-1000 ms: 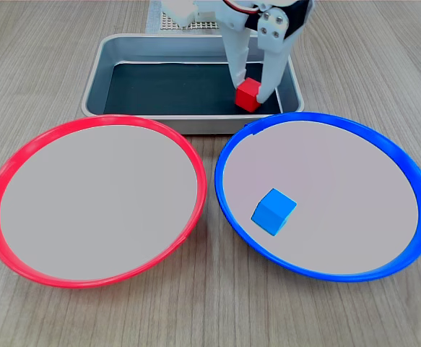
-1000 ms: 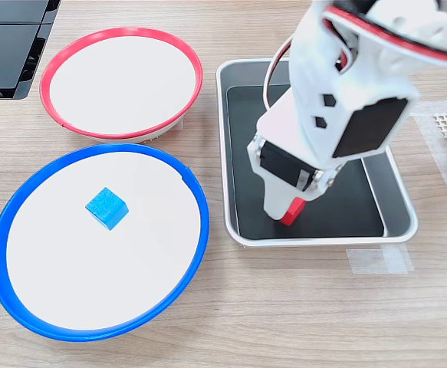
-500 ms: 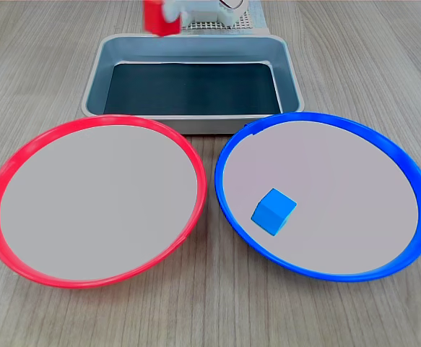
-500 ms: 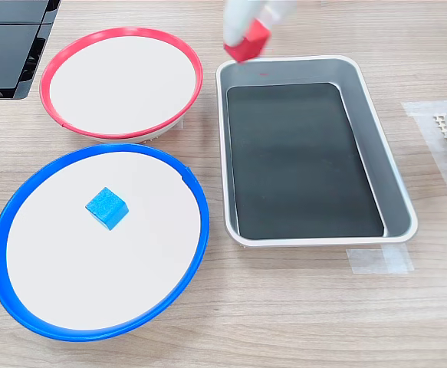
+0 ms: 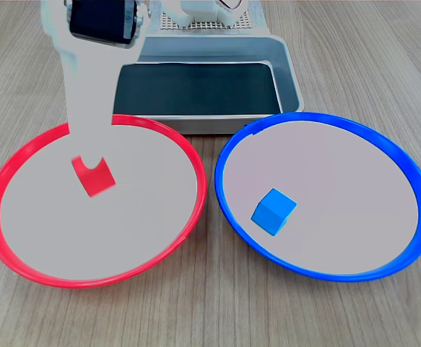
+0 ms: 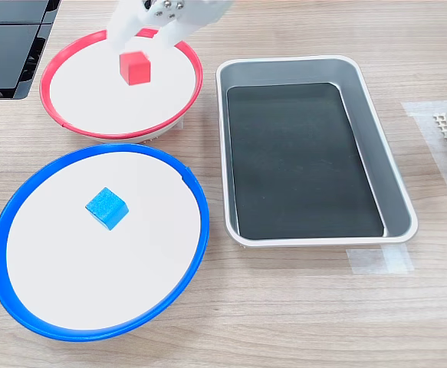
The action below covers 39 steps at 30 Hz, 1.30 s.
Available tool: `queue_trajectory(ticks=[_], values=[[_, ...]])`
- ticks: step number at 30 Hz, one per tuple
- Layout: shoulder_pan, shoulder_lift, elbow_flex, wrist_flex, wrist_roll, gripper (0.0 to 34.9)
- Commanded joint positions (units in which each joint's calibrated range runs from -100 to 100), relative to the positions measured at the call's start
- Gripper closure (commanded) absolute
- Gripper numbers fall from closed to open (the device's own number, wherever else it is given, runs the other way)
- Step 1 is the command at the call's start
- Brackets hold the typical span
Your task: Move two blocks from tray to matching dishes
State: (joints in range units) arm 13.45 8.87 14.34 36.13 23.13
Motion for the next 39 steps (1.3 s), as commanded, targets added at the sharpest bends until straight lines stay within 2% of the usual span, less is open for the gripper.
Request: queue_trajectory(ticks=[1, 5, 6, 7, 8, 9, 10, 13, 16, 20, 26, 29, 31, 33, 39], values=[[-1.17, -3.28, 3.19, -4.64, -0.34, 9.9], [-2.86, -10.96, 9.83, -9.84, -2.64, 13.8], [-3.43, -13.6, 12.02, -11.91, -4.0, 16.7], [-4.75, -19.4, 16.84, -16.7, -8.25, 26.0], [-5.4, -22.38, 19.3, -19.01, -10.65, 30.6], [-5.78, -24.09, 20.57, -20.16, -11.82, 33.5], [-6.44, -27.59, 23.03, -22.23, -14.6, 34.6], [-8.42, -39.61, 31.95, -23.88, -23.25, 34.8], [-10.67, -52.58, 43.15, -21.65, -27.06, 34.8], [-13.31, -72.7, 61.36, -15.46, -25.54, 34.8], [-11.43, -97.44, 82.48, -8.36, -22.81, 34.8], [-10.86, -103.49, 85.66, -3.98, -22.95, 34.8], [-10.77, -107.33, 85.66, 2.62, -23.1, 34.8], [-10.77, -107.93, 85.66, 5.67, -23.59, 34.8], [-9.17, -107.93, 85.66, 11.29, -22.95, 34.8]])
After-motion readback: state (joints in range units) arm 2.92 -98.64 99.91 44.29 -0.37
